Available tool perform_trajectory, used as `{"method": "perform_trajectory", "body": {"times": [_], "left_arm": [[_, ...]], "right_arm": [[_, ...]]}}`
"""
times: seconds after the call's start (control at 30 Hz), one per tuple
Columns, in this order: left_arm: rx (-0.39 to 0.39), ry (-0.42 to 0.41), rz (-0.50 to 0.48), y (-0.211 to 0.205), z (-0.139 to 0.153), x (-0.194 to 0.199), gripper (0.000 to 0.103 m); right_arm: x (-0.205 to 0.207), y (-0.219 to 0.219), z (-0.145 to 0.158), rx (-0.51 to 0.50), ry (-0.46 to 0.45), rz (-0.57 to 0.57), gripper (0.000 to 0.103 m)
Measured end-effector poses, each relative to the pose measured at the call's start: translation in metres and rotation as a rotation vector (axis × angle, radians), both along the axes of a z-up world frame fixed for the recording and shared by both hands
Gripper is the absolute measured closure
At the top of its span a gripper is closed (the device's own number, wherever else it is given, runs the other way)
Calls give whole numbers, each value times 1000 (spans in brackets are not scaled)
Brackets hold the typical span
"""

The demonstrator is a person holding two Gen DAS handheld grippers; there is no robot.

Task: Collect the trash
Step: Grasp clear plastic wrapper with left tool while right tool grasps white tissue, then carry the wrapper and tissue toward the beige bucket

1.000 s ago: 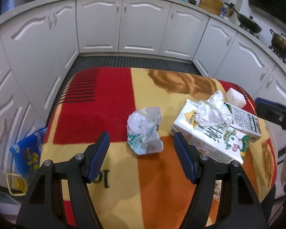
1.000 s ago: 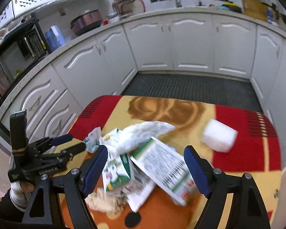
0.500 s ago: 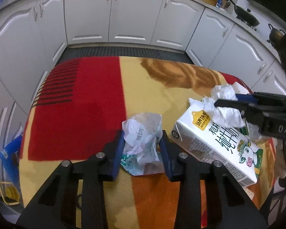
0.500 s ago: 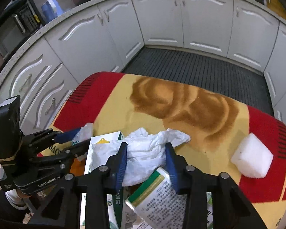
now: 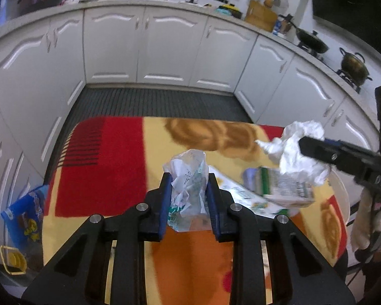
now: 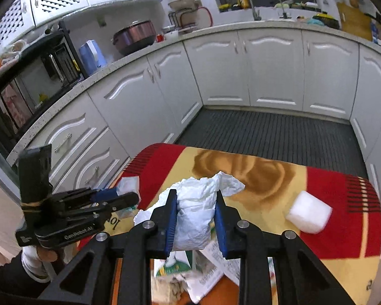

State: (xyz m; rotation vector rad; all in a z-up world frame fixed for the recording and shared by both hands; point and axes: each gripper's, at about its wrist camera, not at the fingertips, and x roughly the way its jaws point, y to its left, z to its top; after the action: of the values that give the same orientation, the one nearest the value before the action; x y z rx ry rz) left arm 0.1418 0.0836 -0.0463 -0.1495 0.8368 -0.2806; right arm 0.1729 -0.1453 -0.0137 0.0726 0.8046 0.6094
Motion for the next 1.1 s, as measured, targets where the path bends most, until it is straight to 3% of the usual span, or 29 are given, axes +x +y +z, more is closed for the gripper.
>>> {"method": "perform_trajectory", "body": {"times": [0.37,1.1], "left_arm": [[26,-58,-102,-60,27,-19,79],[72,-102,-248,-156,43,-57,79]], "right_arm": [[-38,-51,-1,-20,-37,-98,77],[-92,-124,6,-39,-90,-233,77]]}}
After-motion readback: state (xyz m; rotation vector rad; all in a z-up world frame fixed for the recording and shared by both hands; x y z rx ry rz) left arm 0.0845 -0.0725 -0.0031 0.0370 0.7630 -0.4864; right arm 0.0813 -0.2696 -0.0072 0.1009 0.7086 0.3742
